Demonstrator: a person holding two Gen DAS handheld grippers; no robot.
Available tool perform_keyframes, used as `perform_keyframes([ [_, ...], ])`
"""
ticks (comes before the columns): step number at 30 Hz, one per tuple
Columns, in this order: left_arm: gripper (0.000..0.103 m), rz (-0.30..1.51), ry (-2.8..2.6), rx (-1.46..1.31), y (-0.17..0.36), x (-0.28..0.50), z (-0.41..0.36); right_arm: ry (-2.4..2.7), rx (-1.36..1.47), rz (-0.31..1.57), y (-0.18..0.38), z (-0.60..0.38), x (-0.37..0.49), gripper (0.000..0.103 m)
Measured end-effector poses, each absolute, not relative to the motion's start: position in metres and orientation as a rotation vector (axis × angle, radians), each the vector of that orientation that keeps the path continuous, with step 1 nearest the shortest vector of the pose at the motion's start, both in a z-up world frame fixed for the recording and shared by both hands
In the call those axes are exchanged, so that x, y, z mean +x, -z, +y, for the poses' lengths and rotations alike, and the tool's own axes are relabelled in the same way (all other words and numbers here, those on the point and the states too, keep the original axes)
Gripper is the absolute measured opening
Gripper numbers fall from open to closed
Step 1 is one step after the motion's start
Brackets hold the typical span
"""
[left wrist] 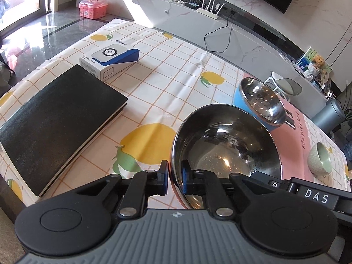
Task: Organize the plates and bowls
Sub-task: 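Carry the orange bowl beside the plate stack, lower it, open the left gripper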
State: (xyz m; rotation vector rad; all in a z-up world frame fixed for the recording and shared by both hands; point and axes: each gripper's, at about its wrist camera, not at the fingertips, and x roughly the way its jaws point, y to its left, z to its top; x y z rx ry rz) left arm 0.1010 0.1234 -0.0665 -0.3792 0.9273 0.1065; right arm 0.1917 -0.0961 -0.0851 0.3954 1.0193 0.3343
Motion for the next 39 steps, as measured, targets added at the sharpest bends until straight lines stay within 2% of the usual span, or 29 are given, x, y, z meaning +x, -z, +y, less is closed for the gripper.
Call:
perform_keyframes([
  [12, 0.014, 0.932, 0.088, -0.27, 0.042, 0.08, 0.022, -0.241, 0.489, 0.915, 0.067, -0.204, 0.134, 0.013],
  [27, 0.015, 1.067, 0.327, -0.146, 0.07, 0.075, -0.116, 0.026, 0.627, 0.893, 0.089, -0.35, 0.076, 0.012],
  [39, 0.015, 1.182, 0.374, -0.112, 0.099, 0.077, -0.161, 0.153, 0.655, 0.953, 0.115, -0.394, 0.061, 0.012],
])
